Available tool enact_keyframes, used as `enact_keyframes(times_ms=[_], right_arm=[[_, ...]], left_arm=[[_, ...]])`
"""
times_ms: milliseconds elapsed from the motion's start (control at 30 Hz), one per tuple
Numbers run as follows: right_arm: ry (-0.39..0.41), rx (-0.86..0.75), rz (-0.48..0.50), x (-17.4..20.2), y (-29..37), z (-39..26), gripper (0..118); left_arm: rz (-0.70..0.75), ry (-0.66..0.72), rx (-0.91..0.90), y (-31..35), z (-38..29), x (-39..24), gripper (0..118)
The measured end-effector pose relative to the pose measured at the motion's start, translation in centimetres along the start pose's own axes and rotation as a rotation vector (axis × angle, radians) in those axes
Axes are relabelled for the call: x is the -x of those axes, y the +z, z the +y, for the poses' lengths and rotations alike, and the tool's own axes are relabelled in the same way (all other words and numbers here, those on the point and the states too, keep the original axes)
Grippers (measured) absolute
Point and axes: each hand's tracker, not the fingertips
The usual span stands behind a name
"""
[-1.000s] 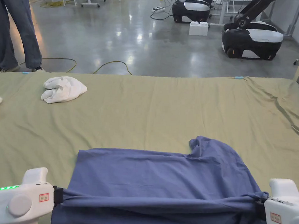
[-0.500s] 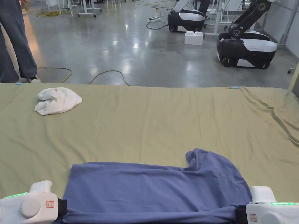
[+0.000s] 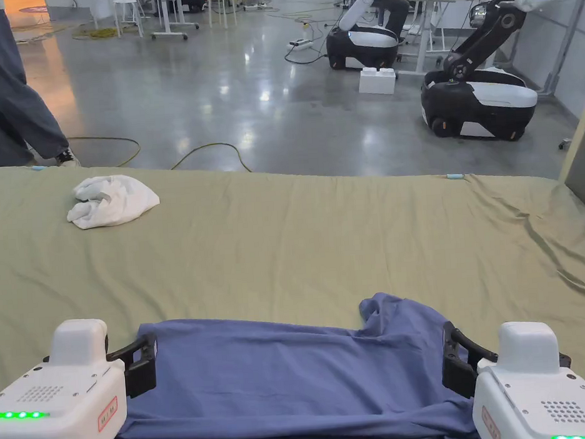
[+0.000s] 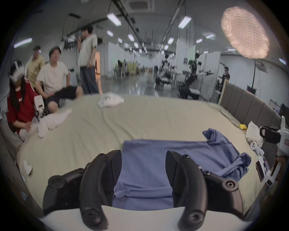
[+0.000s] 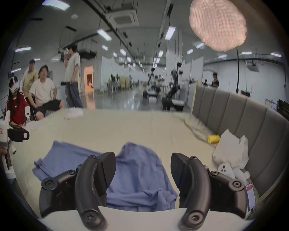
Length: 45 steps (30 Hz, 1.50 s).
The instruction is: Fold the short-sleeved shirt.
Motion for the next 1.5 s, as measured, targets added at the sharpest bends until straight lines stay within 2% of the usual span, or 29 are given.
enact_keyframes(times_ms=[67, 100, 133, 167, 300, 333, 433, 600, 833, 867, 967, 1000, 1033, 1167, 1333, 1367, 1433, 1467, 1500], right_arm=[[-0.007, -0.057, 0.001, 0.7, 1.3, 0.2, 49], [-0.015, -0.072, 0.005, 0.9, 1.8, 0.3, 23], [-0.018, -0.082, 0.005, 1.1, 2.1, 0.3, 8], [-0.025, -0.105, 0.000, 1.3, 2.6, 0.2, 8], [-0.052, -0.148, -0.021, 1.6, 4.1, 0.3, 0], [-0.047, -0.160, -0.037, 1.7, 4.4, 0.3, 0], [-0.031, -0.161, -0.028, 1.8, 4.8, 0.3, 0], [-0.020, -0.130, -0.016, 1.5, 4.6, -0.3, 0], [-0.013, -0.072, -0.016, 1.3, 4.0, -1.0, 0], [-0.013, -0.065, -0.015, 1.2, 3.9, -1.2, 0], [-0.009, -0.044, -0.019, 1.0, 3.8, -1.6, 0], [-0.006, -0.038, -0.021, 0.9, 3.7, -1.7, 0], [-0.005, -0.029, -0.024, 0.8, 3.7, -1.9, 0], [-0.009, 0.001, -0.040, 0.1, 3.6, -2.5, 0], [-0.027, 0.054, -0.060, -1.2, 3.4, -3.5, 0], [-0.034, 0.071, -0.062, -1.6, 3.3, -3.8, 0], [-0.040, 0.125, -0.073, -2.4, 2.6, -4.3, 0], [-0.038, 0.167, -0.075, -3.0, 2.1, -4.7, 0], [-0.045, 0.208, -0.071, -3.6, 1.6, -5.0, 0]], left_arm=[[0.019, -0.006, -0.052, 1.6, -0.2, -0.7, 60], [0.025, -0.010, -0.076, 2.0, -0.4, -0.7, 41], [0.024, -0.022, -0.112, 2.6, -0.6, -0.8, 20], [0.041, -0.044, -0.128, 3.2, -0.7, -1.0, 20], [0.055, -0.065, -0.214, 5.7, -1.2, -1.0, 5], [0.065, -0.071, -0.226, 6.2, -1.4, -0.8, 2], [0.084, -0.049, -0.148, 5.2, -2.4, 1.6, 1], [0.081, 0.032, 0.174, 1.0, -4.7, 6.5, 1], [0.019, 0.151, 0.552, -4.6, -7.0, 8.7, 1], [0.005, 0.147, 0.608, -5.5, -7.3, 8.9, 5], [0.017, 0.132, 0.674, -6.8, -7.8, 8.3, 44], [0.018, 0.137, 0.711, -7.4, -8.1, 8.1, 67], [0.033, 0.142, 0.753, -7.6, -8.4, 7.9, 72], [0.066, 0.094, 0.870, -9.0, -10.1, 6.6, 72], [0.112, -0.002, 0.815, -7.2, -9.1, 3.7, 68], [0.104, -0.031, 0.798, -6.8, -9.0, 3.0, 63], [0.084, -0.038, 0.795, -7.6, -9.3, 3.6, 28], [0.084, -0.040, 0.793, -7.7, -9.3, 3.7, 16], [0.085, -0.049, 0.787, -7.4, -9.3, 3.7, 10]])
